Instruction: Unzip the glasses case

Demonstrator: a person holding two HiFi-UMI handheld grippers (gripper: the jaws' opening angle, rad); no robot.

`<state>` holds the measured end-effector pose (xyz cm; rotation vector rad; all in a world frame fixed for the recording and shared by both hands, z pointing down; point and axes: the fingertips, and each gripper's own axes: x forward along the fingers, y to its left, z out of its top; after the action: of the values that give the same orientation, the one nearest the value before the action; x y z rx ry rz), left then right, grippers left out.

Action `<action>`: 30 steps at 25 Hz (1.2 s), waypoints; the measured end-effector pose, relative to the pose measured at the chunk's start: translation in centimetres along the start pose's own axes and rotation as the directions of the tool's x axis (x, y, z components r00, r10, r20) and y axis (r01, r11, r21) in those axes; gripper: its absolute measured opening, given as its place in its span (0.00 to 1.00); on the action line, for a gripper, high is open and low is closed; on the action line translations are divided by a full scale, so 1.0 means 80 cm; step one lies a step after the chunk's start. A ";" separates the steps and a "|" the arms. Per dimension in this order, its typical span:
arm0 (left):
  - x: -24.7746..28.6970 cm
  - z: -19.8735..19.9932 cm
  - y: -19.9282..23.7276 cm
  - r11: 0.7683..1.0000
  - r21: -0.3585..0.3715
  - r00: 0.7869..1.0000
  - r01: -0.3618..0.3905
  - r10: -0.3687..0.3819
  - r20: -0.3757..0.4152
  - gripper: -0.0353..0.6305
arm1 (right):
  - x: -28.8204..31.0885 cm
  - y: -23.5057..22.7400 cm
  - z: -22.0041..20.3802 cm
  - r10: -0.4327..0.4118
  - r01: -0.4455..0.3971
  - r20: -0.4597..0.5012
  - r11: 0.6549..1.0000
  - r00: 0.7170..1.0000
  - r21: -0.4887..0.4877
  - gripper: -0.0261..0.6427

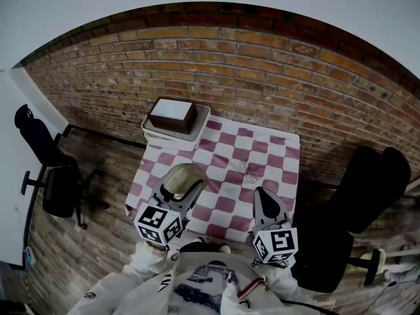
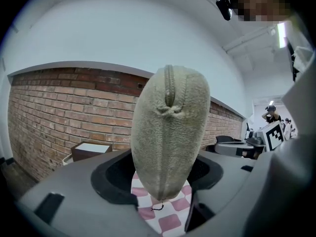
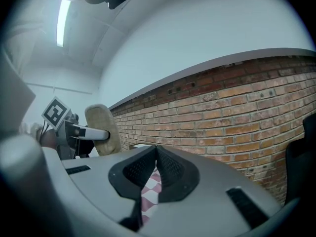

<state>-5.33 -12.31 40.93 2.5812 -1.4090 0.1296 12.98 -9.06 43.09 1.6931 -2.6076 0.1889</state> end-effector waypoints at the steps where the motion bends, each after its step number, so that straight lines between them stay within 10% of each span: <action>1: 0.001 0.001 -0.002 1.000 0.000 1.000 0.005 -0.005 0.002 0.48 | 0.000 0.000 0.000 0.000 0.000 0.001 1.000 1.000 0.000 0.06; 30: 0.019 0.013 -0.036 0.994 -0.050 0.995 0.093 -0.091 0.034 0.48 | 0.008 0.065 -0.040 0.165 -0.164 -0.090 0.986 0.982 0.016 0.13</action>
<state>-2.08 -12.26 39.82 2.6110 -1.2835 0.0381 7.79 -7.20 45.91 1.4334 -2.6813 0.2745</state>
